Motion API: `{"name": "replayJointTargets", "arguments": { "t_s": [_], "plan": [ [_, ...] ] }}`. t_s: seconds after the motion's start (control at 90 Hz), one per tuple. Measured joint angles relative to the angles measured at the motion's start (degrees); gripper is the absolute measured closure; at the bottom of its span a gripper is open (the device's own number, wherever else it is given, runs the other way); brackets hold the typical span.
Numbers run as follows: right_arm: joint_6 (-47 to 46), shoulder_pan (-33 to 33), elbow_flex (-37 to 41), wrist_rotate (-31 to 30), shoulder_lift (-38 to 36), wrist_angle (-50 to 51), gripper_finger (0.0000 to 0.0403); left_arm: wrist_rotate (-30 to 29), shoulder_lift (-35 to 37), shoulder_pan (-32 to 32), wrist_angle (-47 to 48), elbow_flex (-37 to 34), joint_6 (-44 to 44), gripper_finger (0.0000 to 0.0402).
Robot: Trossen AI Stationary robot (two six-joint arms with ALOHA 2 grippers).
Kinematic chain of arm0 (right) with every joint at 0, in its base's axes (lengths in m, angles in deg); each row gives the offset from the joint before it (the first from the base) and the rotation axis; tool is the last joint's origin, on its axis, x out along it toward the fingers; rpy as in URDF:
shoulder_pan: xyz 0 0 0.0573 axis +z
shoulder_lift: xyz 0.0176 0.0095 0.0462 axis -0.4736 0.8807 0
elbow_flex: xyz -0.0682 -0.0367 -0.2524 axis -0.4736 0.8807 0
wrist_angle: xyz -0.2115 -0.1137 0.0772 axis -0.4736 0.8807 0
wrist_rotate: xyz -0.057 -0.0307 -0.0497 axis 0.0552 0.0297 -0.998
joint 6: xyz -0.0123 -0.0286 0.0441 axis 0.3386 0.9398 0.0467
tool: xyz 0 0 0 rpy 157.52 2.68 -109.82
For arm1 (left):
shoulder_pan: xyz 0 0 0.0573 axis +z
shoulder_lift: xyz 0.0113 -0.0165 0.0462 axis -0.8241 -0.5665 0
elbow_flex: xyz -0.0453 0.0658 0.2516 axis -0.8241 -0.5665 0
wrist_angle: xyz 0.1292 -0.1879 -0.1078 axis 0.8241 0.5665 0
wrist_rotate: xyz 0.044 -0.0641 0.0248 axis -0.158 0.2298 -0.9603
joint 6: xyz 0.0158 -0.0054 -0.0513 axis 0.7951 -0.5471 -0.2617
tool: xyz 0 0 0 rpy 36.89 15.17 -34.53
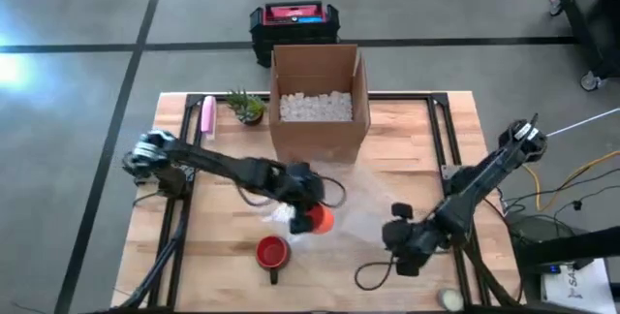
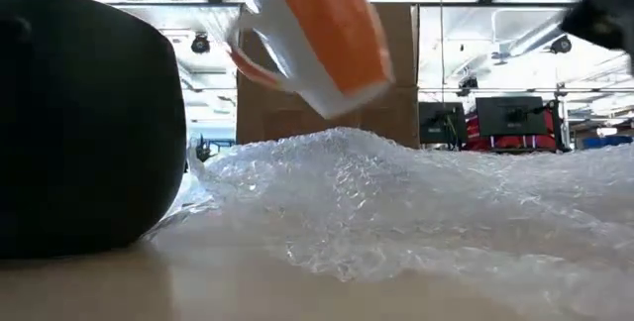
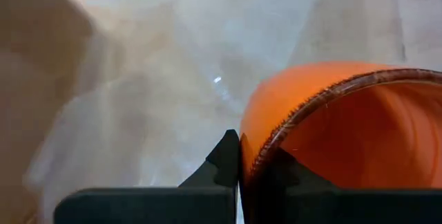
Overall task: Wrap mug
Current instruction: Wrap the orange mug with the bubble wrap on top
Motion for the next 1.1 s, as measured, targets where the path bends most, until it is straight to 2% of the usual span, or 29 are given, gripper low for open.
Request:
{"name": "replayJointTargets", "arguments": {
  "t_s": [0.267, 0.4, 0.533, 0.678, 0.856, 0.989, 1.1],
  "plan": [
    [-6.17, 3.62, 1.78, -0.07, 1.75, -3.35, 0.0299, -0.71, -14.43, 0.15, 3.71, 11.47, 1.07, 0.04],
    [-7.8, 3.79, 1.76, -0.7, 1.71, -3.36, 0.0307, -0.62, -17.92, 0.08, 4.11, 15.98, 1.81, 0.0394],
    [-8.31, 3.79, 1.76, -1.04, 1.69, -3.73, 0.0313, 0.13, -18.76, 0.19, 4.0, 16.49, 1.37, 0.0375],
    [-8.26, 3.77, 1.76, -1.13, 1.69, -3.74, 0.0305, 0.58, -18.67, 0.28, 3.76, 16.56, 1.17, 0.0322],
    [-7.92, 3.79, 1.52, -0.79, 1.58, -3.68, 0.025, 2.08, -18.26, 0.28, 2.43, 19.75, 1.38, 0.0228],
    [-6.59, 3.79, -0.2, 3.24, 1.58, -2.92, 0.0206, 2.03, -18.24, 0.3, 2.14, 21.53, 1.89, 0.017],
    [-5.74, 4.05, -2.19, 7.04, 1.58, -2.74, 0.0181, 2.02, -17.95, 0.3, 6.35, 23.92, 1.92, 0.0142]
  ]
}}
